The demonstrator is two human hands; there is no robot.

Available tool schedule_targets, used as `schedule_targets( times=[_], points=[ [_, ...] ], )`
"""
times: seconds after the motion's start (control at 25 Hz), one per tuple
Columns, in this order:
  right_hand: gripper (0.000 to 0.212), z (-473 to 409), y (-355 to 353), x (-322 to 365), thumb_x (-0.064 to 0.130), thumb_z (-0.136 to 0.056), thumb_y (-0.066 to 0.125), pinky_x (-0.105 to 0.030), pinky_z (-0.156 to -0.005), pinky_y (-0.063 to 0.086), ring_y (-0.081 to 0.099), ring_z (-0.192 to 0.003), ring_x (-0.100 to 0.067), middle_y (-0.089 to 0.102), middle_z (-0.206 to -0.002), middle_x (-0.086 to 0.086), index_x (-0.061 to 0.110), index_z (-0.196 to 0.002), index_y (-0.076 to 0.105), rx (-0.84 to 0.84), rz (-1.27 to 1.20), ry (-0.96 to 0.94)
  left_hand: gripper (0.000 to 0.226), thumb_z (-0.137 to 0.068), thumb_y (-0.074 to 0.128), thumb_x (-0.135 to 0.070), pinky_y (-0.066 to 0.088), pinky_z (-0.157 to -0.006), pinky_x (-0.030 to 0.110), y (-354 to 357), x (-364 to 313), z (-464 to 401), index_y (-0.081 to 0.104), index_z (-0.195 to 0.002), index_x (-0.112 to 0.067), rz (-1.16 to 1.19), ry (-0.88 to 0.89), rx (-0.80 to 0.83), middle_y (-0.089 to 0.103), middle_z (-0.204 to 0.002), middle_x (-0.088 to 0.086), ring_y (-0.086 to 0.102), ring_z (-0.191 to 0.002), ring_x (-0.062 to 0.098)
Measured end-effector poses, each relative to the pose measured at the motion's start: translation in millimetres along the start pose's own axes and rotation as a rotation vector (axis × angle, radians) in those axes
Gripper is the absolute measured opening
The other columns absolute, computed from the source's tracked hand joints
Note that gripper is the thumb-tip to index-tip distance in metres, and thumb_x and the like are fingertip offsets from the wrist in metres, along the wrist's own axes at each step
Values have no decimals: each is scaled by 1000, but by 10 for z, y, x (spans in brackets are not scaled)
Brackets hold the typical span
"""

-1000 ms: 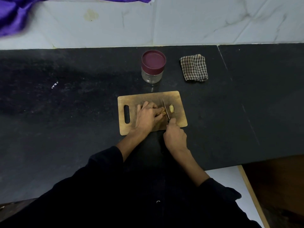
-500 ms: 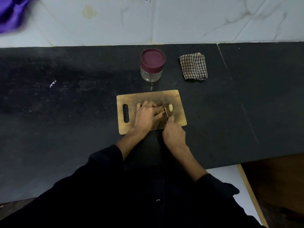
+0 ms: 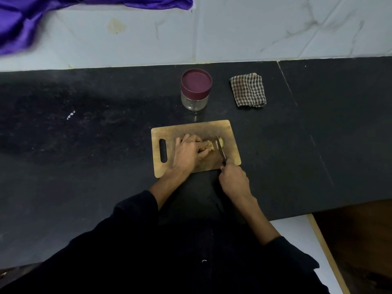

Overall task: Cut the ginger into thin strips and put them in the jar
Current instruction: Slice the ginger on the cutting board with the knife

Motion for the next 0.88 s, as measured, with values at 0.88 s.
schedule_targets(
  times=[0.88],
  points=[
    [9,24,112,191,12,-102,37,-39,-69,38,65,-95,-37,66,-104,-16,9,-110,41,-56,141,-75,33,-94,55,-37,30,-89,35,17,-7,1,62,-125,-29,-16,13,-3,59,-117,-3,44,-106,17]
  ],
)
Point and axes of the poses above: each hand's wrist, its own z-axis away from the middle knuckle, its own y-axis out of the palm, x = y × z, the point moved 3 cm from there along -z, towards the middle knuckle
